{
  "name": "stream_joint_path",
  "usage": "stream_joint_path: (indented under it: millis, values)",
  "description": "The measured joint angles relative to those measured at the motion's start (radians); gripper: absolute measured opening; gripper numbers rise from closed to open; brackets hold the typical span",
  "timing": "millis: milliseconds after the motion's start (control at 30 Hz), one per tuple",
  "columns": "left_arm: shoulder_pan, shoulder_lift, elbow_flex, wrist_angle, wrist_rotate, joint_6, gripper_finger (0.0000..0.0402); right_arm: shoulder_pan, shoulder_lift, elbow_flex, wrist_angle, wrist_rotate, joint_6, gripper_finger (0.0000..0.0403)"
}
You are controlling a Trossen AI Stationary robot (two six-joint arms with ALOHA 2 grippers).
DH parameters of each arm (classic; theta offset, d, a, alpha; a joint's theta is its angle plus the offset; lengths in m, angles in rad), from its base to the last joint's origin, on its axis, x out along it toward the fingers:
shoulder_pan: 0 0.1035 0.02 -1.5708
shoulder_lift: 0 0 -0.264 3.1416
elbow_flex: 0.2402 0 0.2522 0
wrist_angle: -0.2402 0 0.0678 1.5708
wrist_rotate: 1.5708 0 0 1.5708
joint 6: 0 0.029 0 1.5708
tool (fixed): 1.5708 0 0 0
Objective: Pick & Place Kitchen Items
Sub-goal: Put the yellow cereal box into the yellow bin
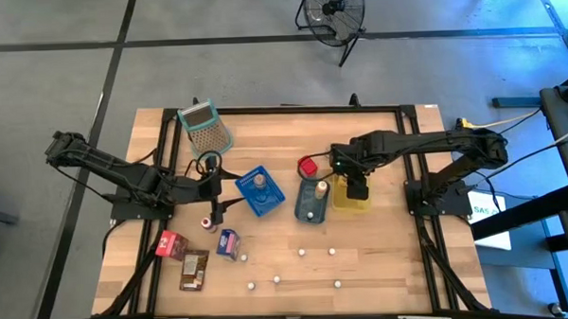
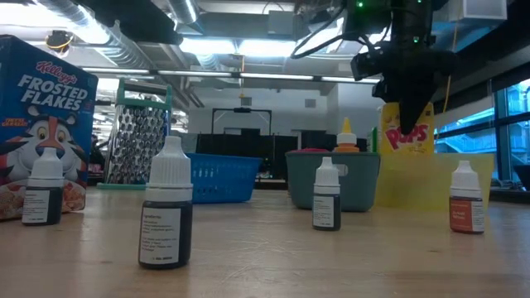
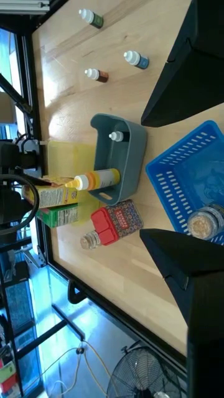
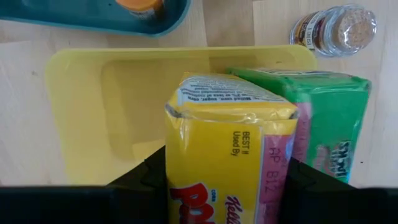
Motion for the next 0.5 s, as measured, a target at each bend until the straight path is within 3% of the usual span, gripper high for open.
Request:
stream_joint_path:
  millis: [500]
  values:
    - [0.000, 0.000, 0.000, 0.000, 0.000, 0.000, 0.0279, -0.001, -0.001, -0.031, 0.021, 0.000, -0.010, 0.0170]
